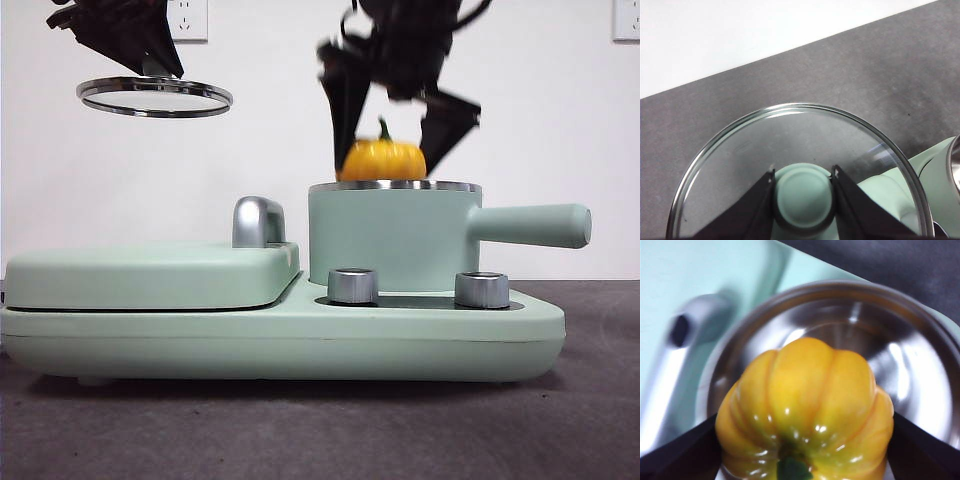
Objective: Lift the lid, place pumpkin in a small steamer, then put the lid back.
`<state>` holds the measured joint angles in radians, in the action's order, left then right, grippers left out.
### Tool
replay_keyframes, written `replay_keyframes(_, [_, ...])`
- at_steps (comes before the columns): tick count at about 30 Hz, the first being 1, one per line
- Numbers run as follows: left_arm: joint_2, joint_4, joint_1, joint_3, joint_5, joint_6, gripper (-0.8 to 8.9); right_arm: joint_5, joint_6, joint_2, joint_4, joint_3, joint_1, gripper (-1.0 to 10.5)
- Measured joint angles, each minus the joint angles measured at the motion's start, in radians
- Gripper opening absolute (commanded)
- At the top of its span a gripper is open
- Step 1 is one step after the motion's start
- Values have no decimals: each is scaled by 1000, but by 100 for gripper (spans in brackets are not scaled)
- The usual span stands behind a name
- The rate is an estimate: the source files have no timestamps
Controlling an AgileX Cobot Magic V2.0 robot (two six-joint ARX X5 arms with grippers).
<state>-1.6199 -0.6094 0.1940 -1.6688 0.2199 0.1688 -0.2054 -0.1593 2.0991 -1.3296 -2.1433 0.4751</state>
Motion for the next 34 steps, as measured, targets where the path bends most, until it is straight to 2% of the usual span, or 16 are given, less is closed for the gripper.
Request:
replay_keyframes(2, [0, 0, -1, 0, 0, 0, 19, 6, 4, 33, -1, 0, -6, 299])
replay_keyframes(7, [0, 1, -4, 0, 0, 0, 19, 99, 17, 77, -2, 0, 5, 299])
replay_keyframes(13, [0, 2, -6, 0, 0, 0, 19, 155, 24, 77, 2, 0, 24, 299])
replay_keyframes(27, [-22, 4, -6, 0, 0, -1, 19, 157, 24, 143, -11, 0, 48, 303])
replay_keyframes(34, [-22, 3, -6, 0, 0, -1, 19, 157, 24, 140, -11, 0, 50, 493])
